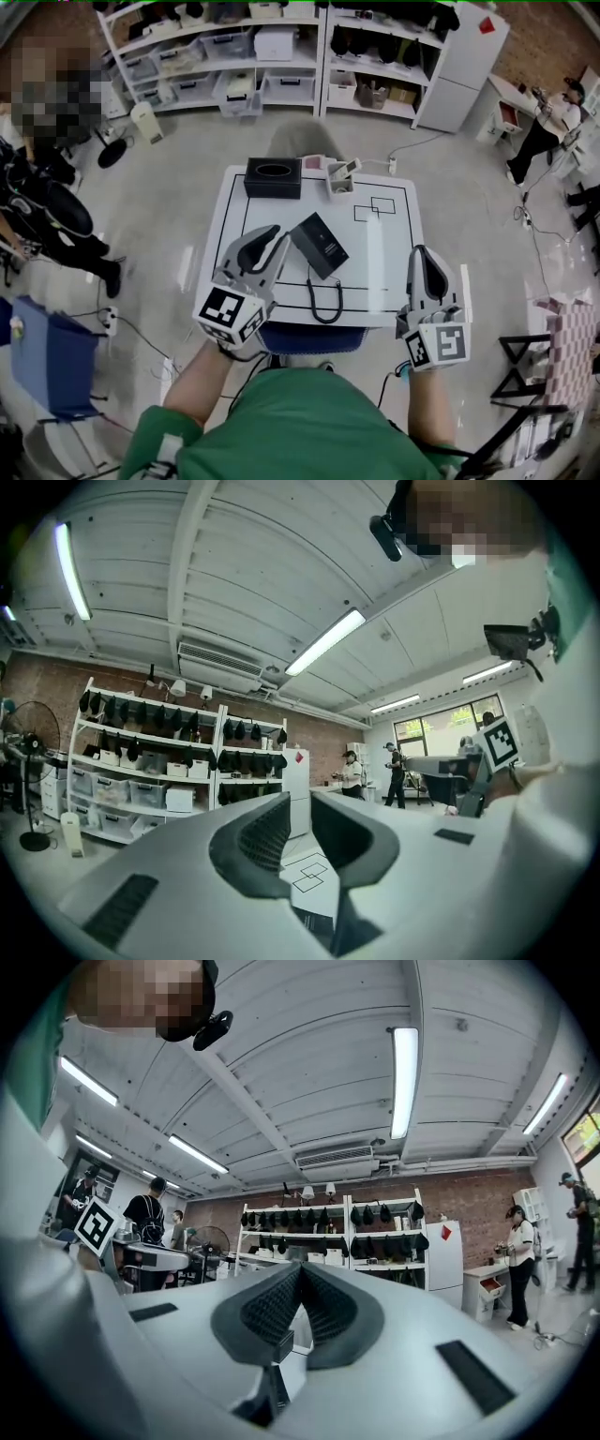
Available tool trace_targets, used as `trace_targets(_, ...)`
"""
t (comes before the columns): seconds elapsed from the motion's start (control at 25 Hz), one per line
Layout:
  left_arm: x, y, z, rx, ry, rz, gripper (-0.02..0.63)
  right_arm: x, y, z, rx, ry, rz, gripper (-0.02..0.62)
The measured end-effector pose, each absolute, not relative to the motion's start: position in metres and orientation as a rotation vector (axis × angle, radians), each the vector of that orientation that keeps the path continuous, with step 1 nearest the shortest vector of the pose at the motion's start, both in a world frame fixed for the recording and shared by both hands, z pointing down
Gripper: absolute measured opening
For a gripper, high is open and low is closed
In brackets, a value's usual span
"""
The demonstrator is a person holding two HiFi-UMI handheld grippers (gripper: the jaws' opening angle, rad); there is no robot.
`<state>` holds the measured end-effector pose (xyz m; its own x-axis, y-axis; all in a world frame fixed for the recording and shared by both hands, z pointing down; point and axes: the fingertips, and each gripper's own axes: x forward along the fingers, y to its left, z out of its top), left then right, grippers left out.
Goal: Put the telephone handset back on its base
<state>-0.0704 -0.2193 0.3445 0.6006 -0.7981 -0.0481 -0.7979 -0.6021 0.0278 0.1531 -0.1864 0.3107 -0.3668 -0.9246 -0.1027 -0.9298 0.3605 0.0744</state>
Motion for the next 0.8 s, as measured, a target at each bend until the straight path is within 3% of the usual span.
trace_targets(0.8, -0.0765, -0.2148, 0.3462, 2.777, -1.453, -0.073, 0.083, 0.1549, -0.1794, 0.3172, -1.725, 2.574, 0.211, 0.020)
